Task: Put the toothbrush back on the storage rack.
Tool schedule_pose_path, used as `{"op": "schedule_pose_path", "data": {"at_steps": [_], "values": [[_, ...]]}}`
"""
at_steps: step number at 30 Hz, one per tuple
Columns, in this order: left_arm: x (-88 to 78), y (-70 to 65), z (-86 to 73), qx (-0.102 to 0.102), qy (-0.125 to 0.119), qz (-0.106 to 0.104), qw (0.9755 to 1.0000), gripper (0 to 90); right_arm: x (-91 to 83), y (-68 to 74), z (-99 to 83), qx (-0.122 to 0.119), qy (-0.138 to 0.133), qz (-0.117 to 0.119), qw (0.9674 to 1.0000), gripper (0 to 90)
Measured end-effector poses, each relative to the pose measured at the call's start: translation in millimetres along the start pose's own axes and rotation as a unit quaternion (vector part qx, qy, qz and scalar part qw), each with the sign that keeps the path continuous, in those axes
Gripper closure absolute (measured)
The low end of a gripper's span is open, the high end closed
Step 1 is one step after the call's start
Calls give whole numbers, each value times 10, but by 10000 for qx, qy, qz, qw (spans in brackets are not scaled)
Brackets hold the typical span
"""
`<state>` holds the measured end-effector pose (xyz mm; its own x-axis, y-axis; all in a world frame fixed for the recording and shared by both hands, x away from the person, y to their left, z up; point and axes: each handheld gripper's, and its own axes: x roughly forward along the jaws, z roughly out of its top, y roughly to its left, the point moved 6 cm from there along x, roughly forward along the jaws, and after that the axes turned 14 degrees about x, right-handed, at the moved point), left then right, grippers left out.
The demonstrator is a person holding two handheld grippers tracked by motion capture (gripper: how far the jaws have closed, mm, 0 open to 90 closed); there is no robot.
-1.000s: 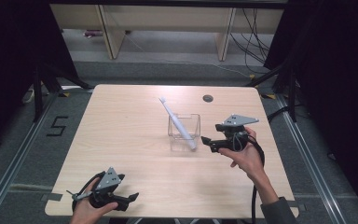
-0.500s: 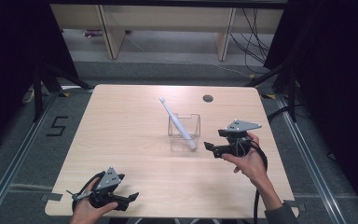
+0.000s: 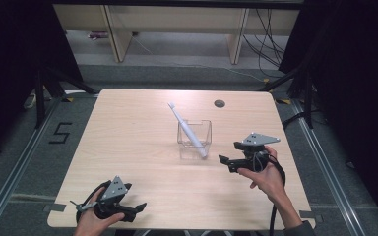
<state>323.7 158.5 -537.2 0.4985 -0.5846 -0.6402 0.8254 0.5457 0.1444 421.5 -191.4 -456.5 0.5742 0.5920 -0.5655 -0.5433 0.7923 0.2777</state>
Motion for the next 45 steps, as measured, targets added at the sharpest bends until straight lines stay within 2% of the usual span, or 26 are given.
{"op": "schedule_pose_path", "data": {"at_steps": [1,2,3,4,5,7,8,10,14,15,17,18,20,22,24,25,26,29,33,34,36,38,40,43,44,45], "values": [[3,2,2,-3,-5,-6,10000,147,4,-31,-3,-153,-40,-10,9999,213],[3,6,-1,15,12,7,10000,147,6,-13,-29,17,-31,34,10000,213],[2,-3,3,-7,-8,-16,10000,147,0,-35,-32,-82,-14,3,10000,213],[1,-12,4,-12,-19,-40,10000,147,3,-25,-77,132,-11,-14,9999,212],[1,-12,4,-12,-19,-40,10000,147,3,-25,-77,132,-11,-14,9999,212],[1,-13,4,-16,-23,-36,10000,147,8,-43,-99,82,-4,-2,10000,212],[-2,-12,6,-29,-31,-29,10000,147,4,-76,-93,-84,-42,-67,9999,211],[6,-2,3,-16,-40,-12,10000,147,-1,-82,-117,-89,-15,-27,10000,211],[2,-14,7,-19,-48,-52,10000,147,-3,-61,-164,121,55,-10,9999,209],[0,-12,9,-15,-38,-36,10000,147,4,-75,-164,7,-19,-23,10000,209],[2,-12,10,-16,-47,-49,10000,147,0,-67,-172,36,4,-9,10000,209],[-3,-5,1,23,-2,-11,10000,147,-3,-75,-176,-55,-39,-22,10000,208],[1,-12,8,-25,-41,-34,10000,147,-2,-38,-193,82,-75,60,9999,208],[-4,-6,2,37,-2,-20,10000,147,-10,-53,-199,-61,-116,20,9999,209],[-1,-5,2,19,-10,-11,10000,147,-11,-30,-218,48,-84,72,9999,208],[5,-10,7,-12,-60,-52,10000,147,-24,-46,-222,-65,-55,41,10000,208],[-1,-10,8,-13,-37,-36,10000,147,-24,-18,-246,114,-53,55,9999,208],[6,-20,13,-60,-81,-33,9999,147,-32,-34,-265,-27,-63,59,10000,206],[3,-12,7,-27,-48,-37,10000,147,-57,-26,-287,72,-69,59,9999,205],[-5,-6,1,11,-1,-17,10000,147,-54,-47,-300,-58,-96,97,9999,205],[4,-9,7,-37,-63,-31,10000,147,-69,-21,-345,208,-11,97,9997,205],[-2,-14,6,-31,-33,-32,10000,147,-73,-51,-363,92,-29,93,9999,205],[-2,-5,1,3,-5,-2,10000,147,-76,-44,-383,195,-22,89,9998,205],[0,-9,5,-40,-38,-16,10000,147,-99,-92,-418,106,-27,27,9999,204],[-2,-14,5,-35,-36,-28,10000,147,-113,-82,-462,292,30,32,9996,204],[-2,-14,5,-35,-36,-28,10000,147,-101,-87,-470,276,-35,71,9996,204]]}}
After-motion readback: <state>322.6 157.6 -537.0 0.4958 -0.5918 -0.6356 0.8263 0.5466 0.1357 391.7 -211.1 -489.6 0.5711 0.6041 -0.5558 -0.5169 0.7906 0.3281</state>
